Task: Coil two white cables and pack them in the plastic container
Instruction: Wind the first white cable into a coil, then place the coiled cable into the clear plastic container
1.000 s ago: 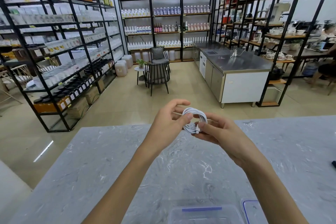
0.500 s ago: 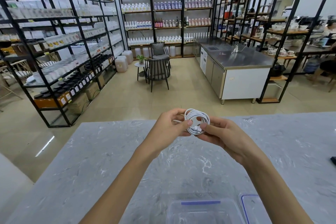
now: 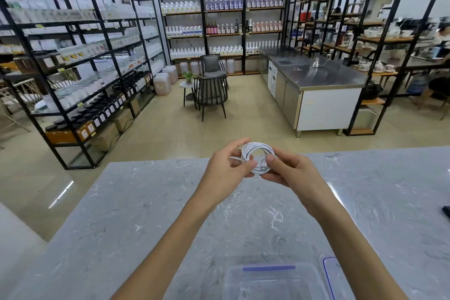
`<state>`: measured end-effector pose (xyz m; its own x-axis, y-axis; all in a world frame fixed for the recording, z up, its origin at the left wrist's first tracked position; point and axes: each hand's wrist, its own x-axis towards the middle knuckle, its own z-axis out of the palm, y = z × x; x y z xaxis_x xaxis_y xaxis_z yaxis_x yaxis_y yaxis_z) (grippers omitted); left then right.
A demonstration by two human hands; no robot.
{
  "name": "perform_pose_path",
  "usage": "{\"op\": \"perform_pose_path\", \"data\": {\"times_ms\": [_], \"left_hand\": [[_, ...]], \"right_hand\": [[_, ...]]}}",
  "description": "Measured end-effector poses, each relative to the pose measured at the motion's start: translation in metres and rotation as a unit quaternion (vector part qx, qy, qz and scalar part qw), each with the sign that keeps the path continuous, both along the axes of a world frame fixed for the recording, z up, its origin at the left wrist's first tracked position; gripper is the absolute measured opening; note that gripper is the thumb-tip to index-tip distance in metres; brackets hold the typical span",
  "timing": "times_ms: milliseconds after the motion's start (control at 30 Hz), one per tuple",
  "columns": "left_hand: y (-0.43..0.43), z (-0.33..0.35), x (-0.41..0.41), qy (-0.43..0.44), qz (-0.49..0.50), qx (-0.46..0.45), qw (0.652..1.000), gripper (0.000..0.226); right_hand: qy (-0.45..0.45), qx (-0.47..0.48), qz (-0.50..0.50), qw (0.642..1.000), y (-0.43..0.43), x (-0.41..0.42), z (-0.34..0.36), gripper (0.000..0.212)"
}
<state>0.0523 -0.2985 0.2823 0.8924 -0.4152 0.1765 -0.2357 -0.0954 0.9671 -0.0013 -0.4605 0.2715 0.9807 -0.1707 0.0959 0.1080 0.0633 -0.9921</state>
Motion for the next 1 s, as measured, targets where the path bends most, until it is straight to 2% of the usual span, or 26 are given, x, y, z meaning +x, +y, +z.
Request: {"op": "perform_pose_path", "data": {"times_ms": [133,600,833,1000], "left_hand": [[0.004,-0.002,0.001,0.021,0.006,-0.007,1.0,0.057],[0.014,-0.051,-0.007,0.128,0.009,-0.02,0.992,0.031],[0.022,-0.128,-0.031,0.155,-0.004,0.025,0.988,0.02],[0.043,-0.21,-0.052,0.189,0.067,0.147,0.969,0.031]], "right_hand": [[0.003,0.038,0.017,0.999,-0.002,0.003,-0.005,0.024],[0.072,0.078,0.036,0.994,-0.003,-0.013,-0.061,0.027],[0.162,0.073,0.036,0.983,0.01,-0.044,-0.134,0.027],[0.266,0.033,-0.008,0.963,0.012,-0.077,-0.206,0.028]]}}
